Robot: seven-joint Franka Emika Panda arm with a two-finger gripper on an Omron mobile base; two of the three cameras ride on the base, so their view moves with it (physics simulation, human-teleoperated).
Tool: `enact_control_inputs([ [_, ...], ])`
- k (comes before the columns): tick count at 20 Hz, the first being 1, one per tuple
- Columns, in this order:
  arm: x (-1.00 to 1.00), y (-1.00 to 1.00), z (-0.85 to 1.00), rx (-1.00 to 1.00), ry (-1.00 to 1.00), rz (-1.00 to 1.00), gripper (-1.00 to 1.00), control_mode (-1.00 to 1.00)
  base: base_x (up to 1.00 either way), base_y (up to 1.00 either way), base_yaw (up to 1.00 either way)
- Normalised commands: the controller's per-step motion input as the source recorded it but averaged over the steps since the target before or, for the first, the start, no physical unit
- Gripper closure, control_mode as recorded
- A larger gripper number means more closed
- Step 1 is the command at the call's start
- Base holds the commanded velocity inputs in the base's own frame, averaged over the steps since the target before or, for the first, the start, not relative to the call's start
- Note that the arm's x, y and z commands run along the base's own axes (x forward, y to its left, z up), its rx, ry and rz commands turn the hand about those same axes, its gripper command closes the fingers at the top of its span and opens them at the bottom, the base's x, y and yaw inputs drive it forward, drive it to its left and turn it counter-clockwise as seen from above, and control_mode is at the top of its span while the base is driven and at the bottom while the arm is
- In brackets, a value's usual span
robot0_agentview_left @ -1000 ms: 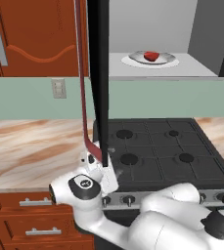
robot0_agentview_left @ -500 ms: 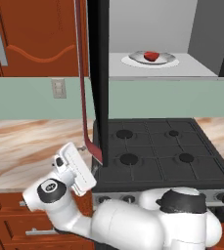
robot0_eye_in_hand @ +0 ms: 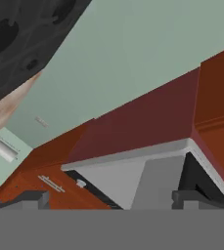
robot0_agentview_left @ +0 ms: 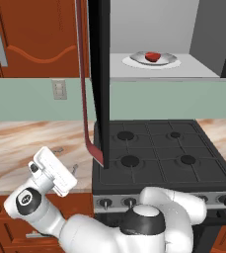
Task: Transport the steak from the fridge to the microwave and turn on the microwave.
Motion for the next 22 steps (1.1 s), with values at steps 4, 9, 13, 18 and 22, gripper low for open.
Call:
enact_control_inputs([
  [4,0.23,0.42,0.13,-0.13,-0.09,0.00,-1.00,-1.00,0.00,0.00,0.00],
  [9,0.23,0.33,0.19,-0.09,-0.13,-0.02,-1.00,-1.00,0.00,0.00,0.00],
  [13,0.24,0.29,0.17,-0.08,-0.12,-0.03,-1.00,-1.00,0.00,0.00,0.00],
  [18,0.23,0.29,0.22,-0.07,-0.10,-0.02,-1.00,-1.00,0.00,0.00,0.00],
  [22,0.20,0.31,0.24,-0.05,-0.11,-0.04,-1.00,-1.00,0.00,0.00,0.00],
])
